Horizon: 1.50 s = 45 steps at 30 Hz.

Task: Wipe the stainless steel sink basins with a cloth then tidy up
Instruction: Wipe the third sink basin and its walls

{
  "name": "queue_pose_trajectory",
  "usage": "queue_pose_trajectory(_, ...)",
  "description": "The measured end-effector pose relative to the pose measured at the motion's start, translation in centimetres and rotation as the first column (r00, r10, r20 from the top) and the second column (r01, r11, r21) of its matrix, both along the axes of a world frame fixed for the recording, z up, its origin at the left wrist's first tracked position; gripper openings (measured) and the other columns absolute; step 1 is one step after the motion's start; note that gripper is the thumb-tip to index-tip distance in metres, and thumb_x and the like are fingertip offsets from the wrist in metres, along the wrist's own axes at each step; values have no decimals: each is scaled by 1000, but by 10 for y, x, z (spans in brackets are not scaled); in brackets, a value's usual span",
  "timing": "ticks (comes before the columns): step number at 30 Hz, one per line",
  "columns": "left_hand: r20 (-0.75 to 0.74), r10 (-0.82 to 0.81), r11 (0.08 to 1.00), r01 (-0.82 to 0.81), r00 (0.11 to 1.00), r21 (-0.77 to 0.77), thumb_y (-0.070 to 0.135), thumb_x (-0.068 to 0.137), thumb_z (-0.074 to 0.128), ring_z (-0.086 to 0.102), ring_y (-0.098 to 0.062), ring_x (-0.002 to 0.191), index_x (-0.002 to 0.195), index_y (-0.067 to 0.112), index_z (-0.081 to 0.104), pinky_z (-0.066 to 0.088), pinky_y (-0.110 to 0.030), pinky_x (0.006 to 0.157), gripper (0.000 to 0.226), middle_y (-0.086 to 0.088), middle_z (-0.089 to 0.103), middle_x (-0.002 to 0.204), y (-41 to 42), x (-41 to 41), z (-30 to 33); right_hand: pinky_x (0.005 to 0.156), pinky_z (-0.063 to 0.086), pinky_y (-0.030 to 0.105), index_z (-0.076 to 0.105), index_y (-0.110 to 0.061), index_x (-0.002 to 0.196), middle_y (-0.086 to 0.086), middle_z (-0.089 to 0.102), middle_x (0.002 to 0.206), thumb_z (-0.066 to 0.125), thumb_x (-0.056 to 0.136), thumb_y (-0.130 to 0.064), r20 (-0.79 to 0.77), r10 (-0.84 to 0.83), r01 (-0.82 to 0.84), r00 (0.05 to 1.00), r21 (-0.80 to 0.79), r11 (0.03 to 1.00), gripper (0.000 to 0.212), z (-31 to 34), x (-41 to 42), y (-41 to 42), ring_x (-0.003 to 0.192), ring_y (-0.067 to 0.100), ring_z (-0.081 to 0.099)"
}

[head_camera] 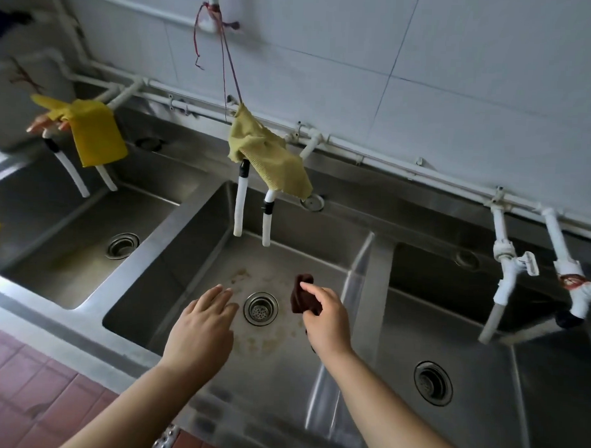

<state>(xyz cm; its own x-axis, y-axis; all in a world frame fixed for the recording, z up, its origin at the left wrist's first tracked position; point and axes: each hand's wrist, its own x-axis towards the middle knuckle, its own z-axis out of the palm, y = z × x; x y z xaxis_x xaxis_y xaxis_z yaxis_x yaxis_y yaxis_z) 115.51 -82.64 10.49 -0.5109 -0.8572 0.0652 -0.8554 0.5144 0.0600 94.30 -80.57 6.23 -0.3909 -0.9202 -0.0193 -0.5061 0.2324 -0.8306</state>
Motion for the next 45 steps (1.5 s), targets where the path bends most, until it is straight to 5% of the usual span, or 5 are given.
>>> queue_pose_trajectory(7, 10, 37, 994, -38, 999, 102, 19, 48, 89, 63, -27, 111, 96, 14, 75, 54, -40, 85, 50, -7, 70, 112, -49, 16, -16, 80, 49, 26, 64, -29, 118, -10, 55, 103, 53, 76, 9, 38, -53, 50, 998, 81, 995, 57, -22, 5, -35, 94, 11, 57)
queue_pose_trajectory(12, 36, 55, 974, -61, 998, 218, 33, 92, 46, 15, -12, 144, 139, 30, 43, 16, -30, 116, 48, 8, 27, 154, -90, 42, -41, 83, 45, 21, 64, -29, 117, -18, 52, 98, 55, 76, 9, 15, -134, 130, 991, 138, 982, 57, -41, 9, -44, 94, 7, 55)
queue_pose_trajectory(28, 64, -218, 935, 190, 974, 299, 27, 89, 56, 15, -23, 145, 134, 16, 51, 6, -37, 117, 47, -5, 33, 152, -255, 131, -92, 96, 42, 23, 55, -22, 131, 1, 56, 131, 58, 87, 0, -24, -338, 301, 941, 515, 802, 49, -118, 119, -54, 119, 16, 53)
queue_pose_trajectory(39, 28, -279, 939, 267, 960, 216, 18, 80, 55, 36, -37, 134, 105, 6, 70, 21, -50, 112, 31, -12, 59, 129, -320, 123, -135, 98, 37, 23, 51, -31, 135, -7, 51, 136, 55, 87, -10, -206, 147, -10, 967, 549, 836, 53, -184, 156, -122, 123, 14, 45)
queue_pose_trajectory(45, -62, -243, 956, 250, 968, 156, 21, 78, 49, 42, -37, 129, 86, 10, 73, 21, -46, 109, 27, -7, 68, 107, -323, 124, -148, 113, 24, 32, 32, -26, 147, 0, 23, 156, 55, 92, -28, -121, 534, -313, 837, 694, 648, 59, -234, 166, -131, 140, 23, 25)
